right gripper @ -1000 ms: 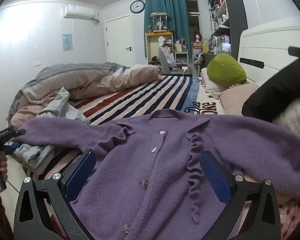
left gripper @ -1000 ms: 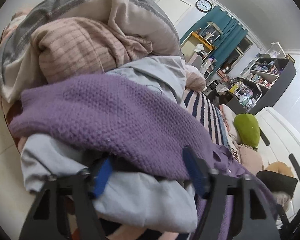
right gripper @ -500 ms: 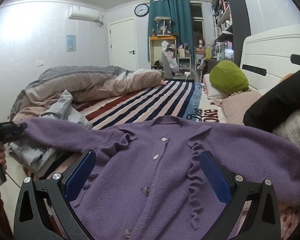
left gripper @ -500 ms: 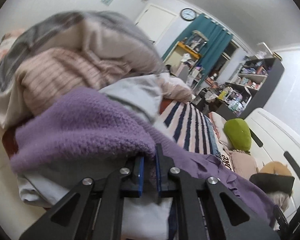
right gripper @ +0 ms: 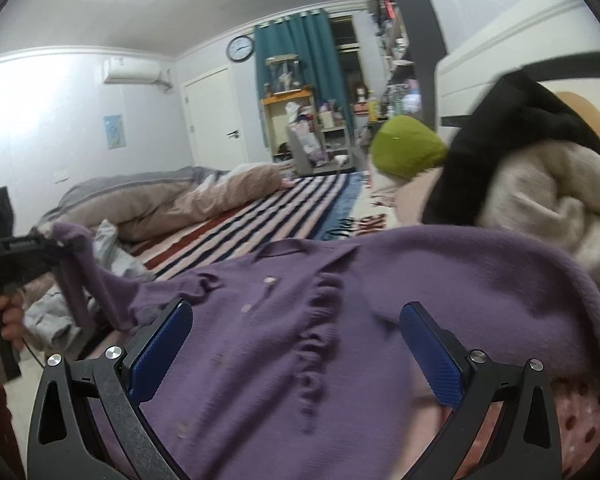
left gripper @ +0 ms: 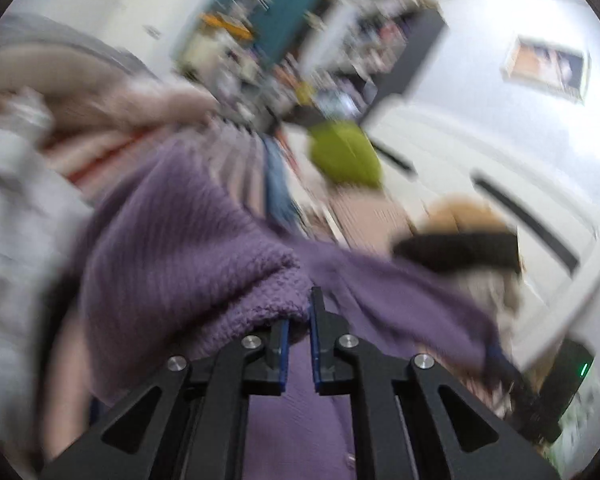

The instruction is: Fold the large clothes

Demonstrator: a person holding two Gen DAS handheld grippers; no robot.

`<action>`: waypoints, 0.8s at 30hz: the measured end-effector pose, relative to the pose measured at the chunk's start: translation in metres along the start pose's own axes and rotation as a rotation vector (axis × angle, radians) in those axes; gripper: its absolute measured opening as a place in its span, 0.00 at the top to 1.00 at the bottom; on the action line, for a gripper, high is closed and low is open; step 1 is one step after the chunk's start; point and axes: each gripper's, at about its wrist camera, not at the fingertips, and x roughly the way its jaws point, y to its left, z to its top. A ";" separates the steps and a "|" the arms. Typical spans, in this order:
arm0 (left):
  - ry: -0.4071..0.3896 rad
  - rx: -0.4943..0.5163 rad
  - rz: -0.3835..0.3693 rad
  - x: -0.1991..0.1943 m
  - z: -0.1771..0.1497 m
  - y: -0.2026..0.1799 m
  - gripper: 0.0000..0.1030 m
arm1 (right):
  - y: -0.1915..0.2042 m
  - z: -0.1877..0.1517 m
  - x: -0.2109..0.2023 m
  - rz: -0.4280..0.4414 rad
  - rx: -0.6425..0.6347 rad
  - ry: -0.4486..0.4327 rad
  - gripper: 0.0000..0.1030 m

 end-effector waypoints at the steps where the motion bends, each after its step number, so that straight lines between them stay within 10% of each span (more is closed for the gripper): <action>1: 0.054 0.010 -0.017 0.021 -0.010 -0.008 0.94 | -0.009 -0.002 -0.003 -0.012 0.015 0.003 0.00; 5: 0.326 0.035 -0.128 0.102 -0.062 -0.028 0.95 | -0.038 -0.010 -0.012 -0.049 0.083 0.007 0.00; 9: 0.410 0.071 -0.151 0.116 -0.079 -0.036 0.94 | -0.054 -0.016 -0.019 -0.092 0.126 0.005 0.00; 12: 0.383 0.082 -0.193 0.091 -0.065 -0.037 0.84 | -0.054 -0.016 -0.018 -0.094 0.138 0.011 0.00; 14: 0.317 0.119 -0.176 0.060 -0.056 -0.039 0.54 | -0.048 -0.015 -0.012 -0.079 0.136 0.027 0.00; 17: 0.217 0.155 -0.142 0.014 -0.041 -0.031 0.41 | -0.030 -0.014 0.005 -0.034 0.121 0.077 0.00; 24: 0.008 0.143 0.225 -0.073 -0.011 0.029 0.17 | 0.067 -0.013 0.065 0.134 -0.071 0.194 0.00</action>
